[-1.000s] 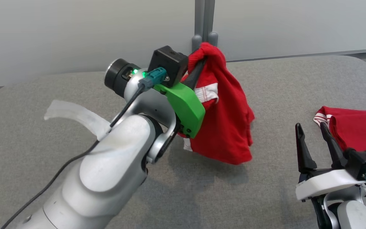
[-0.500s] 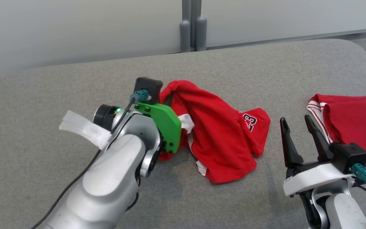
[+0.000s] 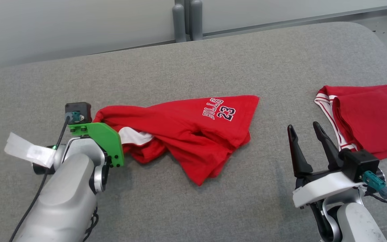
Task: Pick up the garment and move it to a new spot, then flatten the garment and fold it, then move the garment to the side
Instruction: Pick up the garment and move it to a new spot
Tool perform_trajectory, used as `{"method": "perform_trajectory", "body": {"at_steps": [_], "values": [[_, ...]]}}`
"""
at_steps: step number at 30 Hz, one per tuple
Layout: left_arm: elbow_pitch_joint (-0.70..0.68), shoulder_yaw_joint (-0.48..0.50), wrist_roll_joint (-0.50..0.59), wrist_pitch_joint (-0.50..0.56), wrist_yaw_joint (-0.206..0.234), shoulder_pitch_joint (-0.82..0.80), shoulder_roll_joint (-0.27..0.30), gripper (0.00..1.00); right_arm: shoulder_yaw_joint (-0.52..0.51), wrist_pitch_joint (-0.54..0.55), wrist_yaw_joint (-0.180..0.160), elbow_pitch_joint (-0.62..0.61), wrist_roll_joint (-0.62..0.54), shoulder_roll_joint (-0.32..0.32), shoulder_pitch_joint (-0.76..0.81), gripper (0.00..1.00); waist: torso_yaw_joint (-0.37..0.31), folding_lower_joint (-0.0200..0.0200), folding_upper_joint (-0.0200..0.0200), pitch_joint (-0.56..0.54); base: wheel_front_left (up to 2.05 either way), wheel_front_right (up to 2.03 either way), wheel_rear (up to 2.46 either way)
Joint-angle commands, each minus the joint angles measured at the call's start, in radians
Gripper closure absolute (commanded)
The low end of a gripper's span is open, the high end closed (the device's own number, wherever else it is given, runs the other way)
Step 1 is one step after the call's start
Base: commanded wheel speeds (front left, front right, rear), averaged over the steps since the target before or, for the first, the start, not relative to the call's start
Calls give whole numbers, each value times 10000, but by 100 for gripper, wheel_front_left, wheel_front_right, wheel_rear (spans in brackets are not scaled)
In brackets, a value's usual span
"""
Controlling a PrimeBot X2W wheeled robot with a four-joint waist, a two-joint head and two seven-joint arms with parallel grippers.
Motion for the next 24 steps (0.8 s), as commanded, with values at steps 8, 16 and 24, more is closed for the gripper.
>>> {"method": "perform_trajectory", "body": {"at_steps": [8, 16, 24], "values": [[1054, 464, -399, -1044, -84, 302, 60, 0, 264, 19, 1, 117, -54, -24, -112, 0, -15, 0, 46, -58, 0, 0, 0], [1376, 561, -548, -2234, -540, 684, -25, 0, 194, 76, 1, 174, -160, -25, 130, 0, 265, 0, 46, -417, 0, 0, 0], [932, 551, -583, -3337, -752, 1485, -51, 0, 409, 254, 1, 280, -234, -25, 539, 0, 706, 0, 46, -990, 0, 0, 0]]}}
